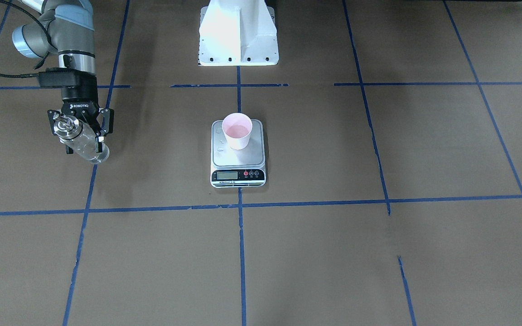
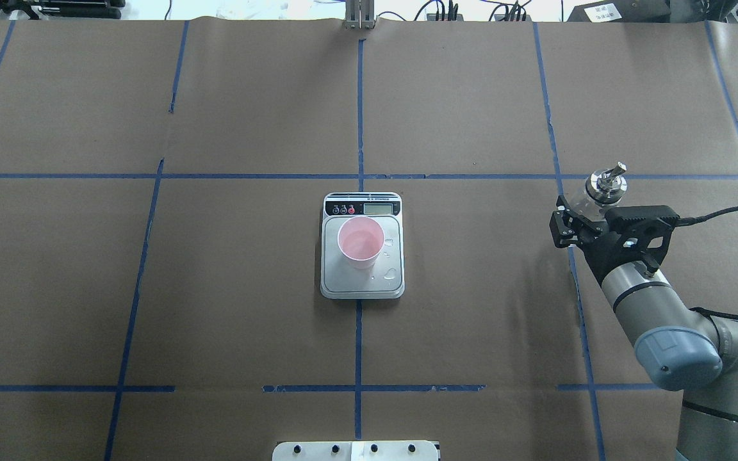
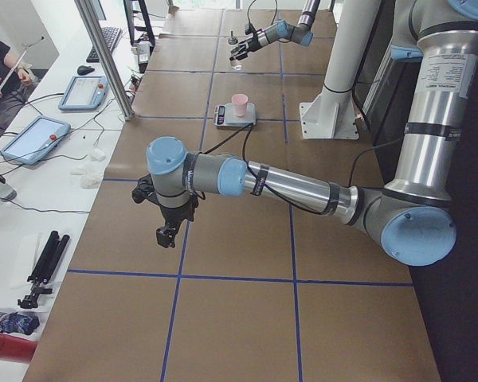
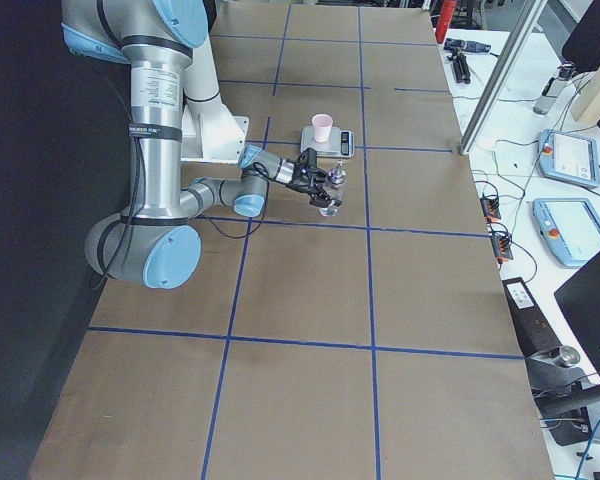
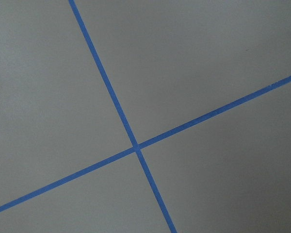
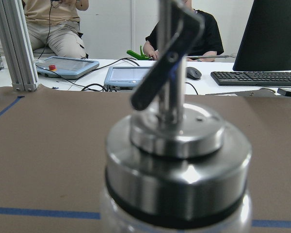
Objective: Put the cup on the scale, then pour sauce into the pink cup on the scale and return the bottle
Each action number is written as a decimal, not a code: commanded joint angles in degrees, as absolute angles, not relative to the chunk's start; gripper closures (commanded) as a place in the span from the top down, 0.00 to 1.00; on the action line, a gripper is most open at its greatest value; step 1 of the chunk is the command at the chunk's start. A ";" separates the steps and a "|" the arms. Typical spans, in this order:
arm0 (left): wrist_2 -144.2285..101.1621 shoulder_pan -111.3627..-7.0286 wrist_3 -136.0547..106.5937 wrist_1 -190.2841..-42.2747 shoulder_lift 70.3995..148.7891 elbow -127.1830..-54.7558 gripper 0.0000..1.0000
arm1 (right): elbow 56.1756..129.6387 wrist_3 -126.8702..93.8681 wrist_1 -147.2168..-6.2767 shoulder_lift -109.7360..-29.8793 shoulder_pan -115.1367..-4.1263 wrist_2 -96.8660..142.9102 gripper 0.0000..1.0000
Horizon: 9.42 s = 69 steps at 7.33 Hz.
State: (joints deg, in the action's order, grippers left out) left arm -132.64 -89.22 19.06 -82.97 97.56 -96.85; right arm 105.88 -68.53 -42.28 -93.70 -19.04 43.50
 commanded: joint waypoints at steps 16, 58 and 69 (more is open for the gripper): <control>-132.10 -89.12 19.07 -83.06 97.82 -96.77 1.00 | 101.07 -70.31 -39.02 -93.60 -18.98 45.70 0.00; -130.78 -89.21 19.77 -82.71 96.95 -95.37 1.00 | 106.62 24.79 -99.41 -98.70 -93.43 133.17 1.00; -131.49 -89.30 28.04 -76.99 90.35 -93.69 1.00 | 98.53 14.85 -98.61 -92.38 -91.76 133.86 1.00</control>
